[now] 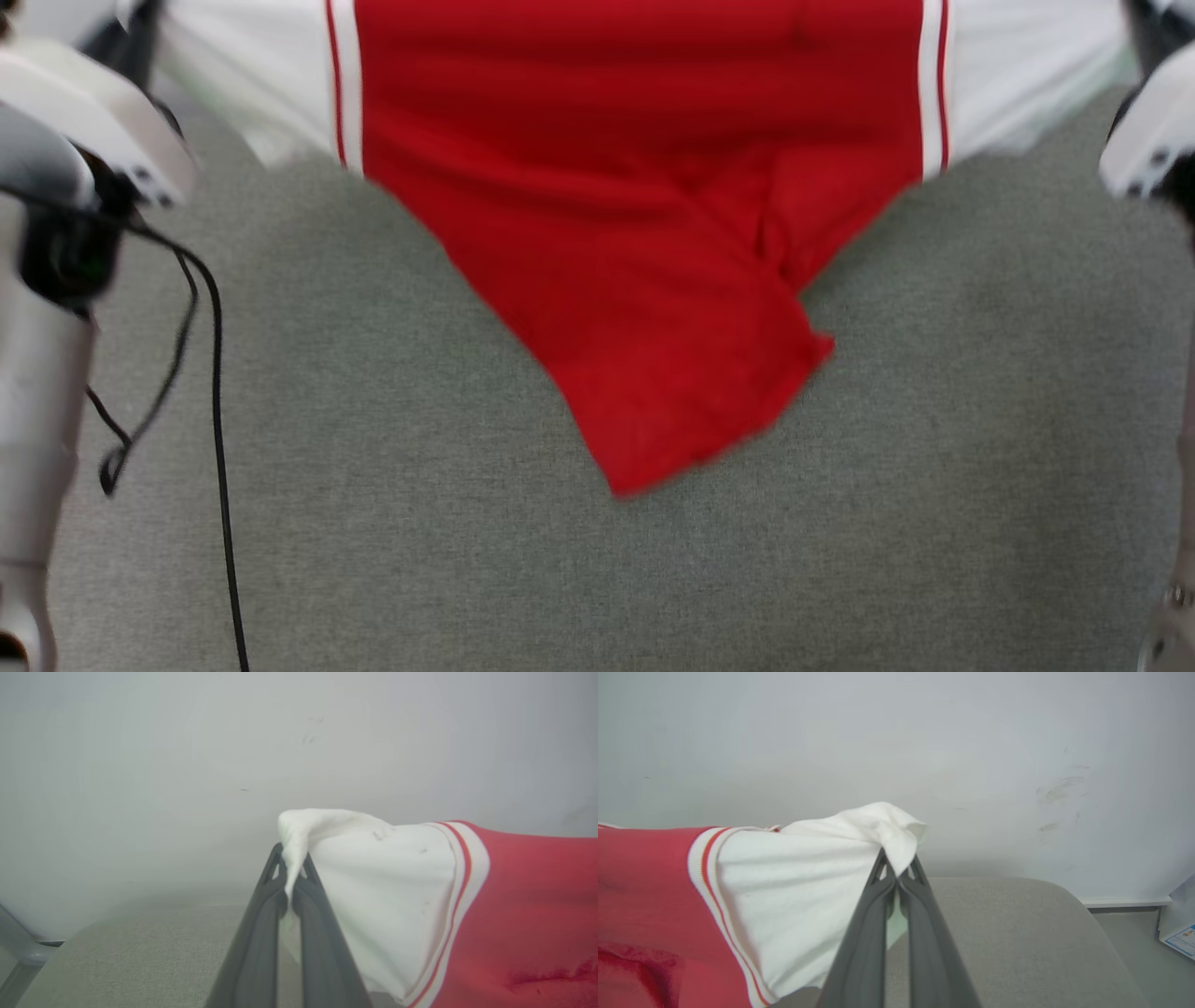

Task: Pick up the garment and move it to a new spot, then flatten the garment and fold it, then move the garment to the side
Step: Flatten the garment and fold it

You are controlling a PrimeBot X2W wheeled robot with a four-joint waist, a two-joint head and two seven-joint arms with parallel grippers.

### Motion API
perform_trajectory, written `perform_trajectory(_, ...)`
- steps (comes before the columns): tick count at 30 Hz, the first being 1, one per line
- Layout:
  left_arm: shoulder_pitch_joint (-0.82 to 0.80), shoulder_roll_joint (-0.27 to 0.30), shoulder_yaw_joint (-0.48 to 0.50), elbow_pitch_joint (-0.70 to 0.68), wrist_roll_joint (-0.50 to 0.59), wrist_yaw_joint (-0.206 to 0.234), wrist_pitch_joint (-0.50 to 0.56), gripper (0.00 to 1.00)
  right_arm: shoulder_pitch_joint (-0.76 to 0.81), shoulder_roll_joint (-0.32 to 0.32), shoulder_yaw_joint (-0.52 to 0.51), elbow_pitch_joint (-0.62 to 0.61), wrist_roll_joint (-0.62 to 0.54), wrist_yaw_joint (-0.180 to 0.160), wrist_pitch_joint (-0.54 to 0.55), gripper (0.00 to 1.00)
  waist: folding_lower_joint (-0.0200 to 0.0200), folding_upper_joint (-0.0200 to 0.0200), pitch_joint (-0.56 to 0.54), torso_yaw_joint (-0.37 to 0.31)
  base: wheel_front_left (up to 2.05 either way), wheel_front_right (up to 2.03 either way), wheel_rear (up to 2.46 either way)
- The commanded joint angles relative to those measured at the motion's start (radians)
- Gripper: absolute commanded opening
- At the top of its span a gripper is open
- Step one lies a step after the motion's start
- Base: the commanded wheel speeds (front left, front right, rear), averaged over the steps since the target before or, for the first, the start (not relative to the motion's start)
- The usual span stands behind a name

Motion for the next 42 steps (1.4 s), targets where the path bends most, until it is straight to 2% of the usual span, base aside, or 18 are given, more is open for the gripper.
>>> perform_trajectory(1, -0.03, 0.002, 0.01, 0.015, 0.004, -0.004, -0.016, 0.0, -0.037, -0.003, 0.0, 0.012, -0.01, -0.001, -0.017, 0.0, -0.0001, 0.0, 0.025, -0.007, 0.0, 0.0, 0.0)
perform_trajectory(8, -0.271, 0.034, 0.022, 0.111, 0.054, -0.022, -0.124, 0.0, -0.322, 0.003, -0.014, 0.115, -0.091, -0.001, -0.119, 0.0, -0.0001, 0.0, 0.128, -0.027, 0.0, 0.0, 0.0)
perform_trajectory(15, -0.483, 0.068, 0.009, 0.151, 0.103, -0.04, -0.198, 0.0, -0.589, 0.017, -0.024, 0.194, -0.159, -0.001, -0.203, 0.0, -0.0001, 0.0, 0.239, -0.049, 0.0, 0.0, 0.0)
perform_trajectory(22, -0.61, 0.09, 0.004, 0.188, 0.11, -0.054, -0.246, 0.0, -0.755, 0.04, -0.015, 0.27, -0.201, -0.001, -0.26, 0.0, -0.0001, 0.0, 0.338, -0.067, 0.0, 0.0, 0.0)
perform_trajectory(27, -0.622, 0.081, -0.014, 0.249, 0.084, -0.064, -0.256, 0.0, -0.786, 0.057, 0.008, 0.344, -0.194, -0.001, -0.298, 0.0, -0.0001, 0.0, 0.389, -0.066, 0.0, 0.0, 0.0)
perform_trajectory(33, -0.562, 0.057, -0.051, 0.315, 0.018, -0.068, -0.251, 0.0, -0.747, 0.069, 0.02, 0.446, -0.174, -0.001, -0.338, 0.0, -0.0001, 0.0, 0.418, -0.056, 0.0, 0.0, 0.0)
perform_trajectory(37, -0.476, 0.053, -0.095, 0.305, -0.061, -0.069, -0.26, 0.0, -0.691, 0.074, 0.042, 0.513, -0.148, -0.001, -0.373, 0.0, -0.0001, 0.0, 0.414, -0.049, 0.0, 0.0, 0.0)
perform_trajectory(42, -0.307, 0.053, -0.149, 0.259, -0.167, -0.069, -0.293, 0.0, -0.544, 0.077, 0.085, 0.574, -0.074, -0.001, -0.424, 0.0, -0.0001, 0.0, 0.375, -0.035, 0.0, 0.0, 0.0)
